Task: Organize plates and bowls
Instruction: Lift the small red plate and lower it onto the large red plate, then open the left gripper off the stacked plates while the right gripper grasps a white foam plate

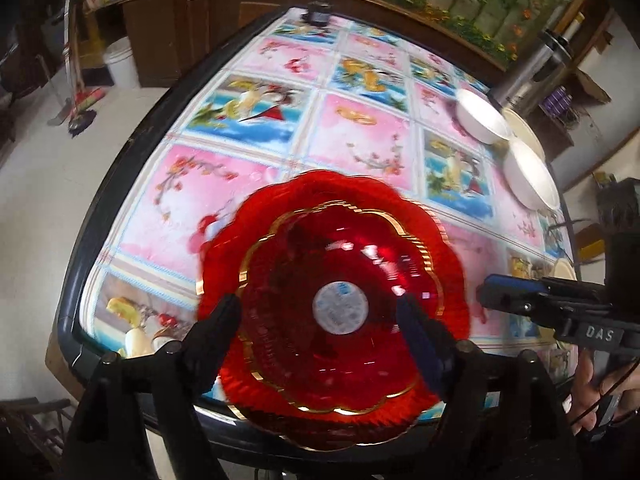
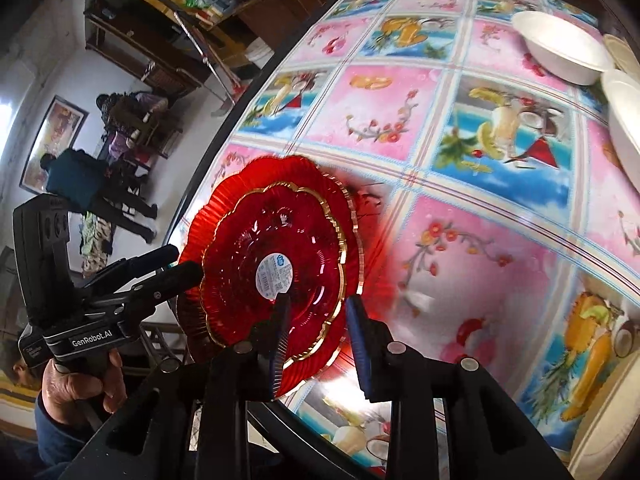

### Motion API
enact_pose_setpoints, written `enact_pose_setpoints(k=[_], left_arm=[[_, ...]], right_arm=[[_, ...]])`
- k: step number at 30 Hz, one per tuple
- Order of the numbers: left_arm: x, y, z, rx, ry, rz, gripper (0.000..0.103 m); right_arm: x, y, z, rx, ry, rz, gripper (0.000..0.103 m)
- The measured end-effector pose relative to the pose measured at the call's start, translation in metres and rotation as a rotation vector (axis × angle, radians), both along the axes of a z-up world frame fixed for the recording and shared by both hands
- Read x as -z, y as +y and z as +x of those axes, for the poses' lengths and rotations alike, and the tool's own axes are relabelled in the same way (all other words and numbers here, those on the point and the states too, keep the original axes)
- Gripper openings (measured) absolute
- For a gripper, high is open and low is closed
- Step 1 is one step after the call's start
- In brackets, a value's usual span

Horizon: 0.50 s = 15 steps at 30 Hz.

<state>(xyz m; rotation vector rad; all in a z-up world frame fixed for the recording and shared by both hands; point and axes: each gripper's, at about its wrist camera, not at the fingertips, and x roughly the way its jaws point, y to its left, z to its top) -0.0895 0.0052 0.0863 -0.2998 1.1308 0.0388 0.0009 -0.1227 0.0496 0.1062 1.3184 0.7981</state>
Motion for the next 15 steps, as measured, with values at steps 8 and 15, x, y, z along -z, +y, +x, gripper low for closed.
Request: enact_pose_setpoints(k=[8, 15], left_arm=[[-0.008, -0.044, 0.019, 0.127, -0.009, 0.005, 0.079], [-0.007, -0.072, 0.03, 0.203, -0.002, 0.015, 0.079]], right_arm=[[-0.006, -0.056, 0.003, 0.127, 0.008, 0.03, 0.031], [-0.014, -0.112, 0.028, 0.289, 0.002, 0.053, 0.031]])
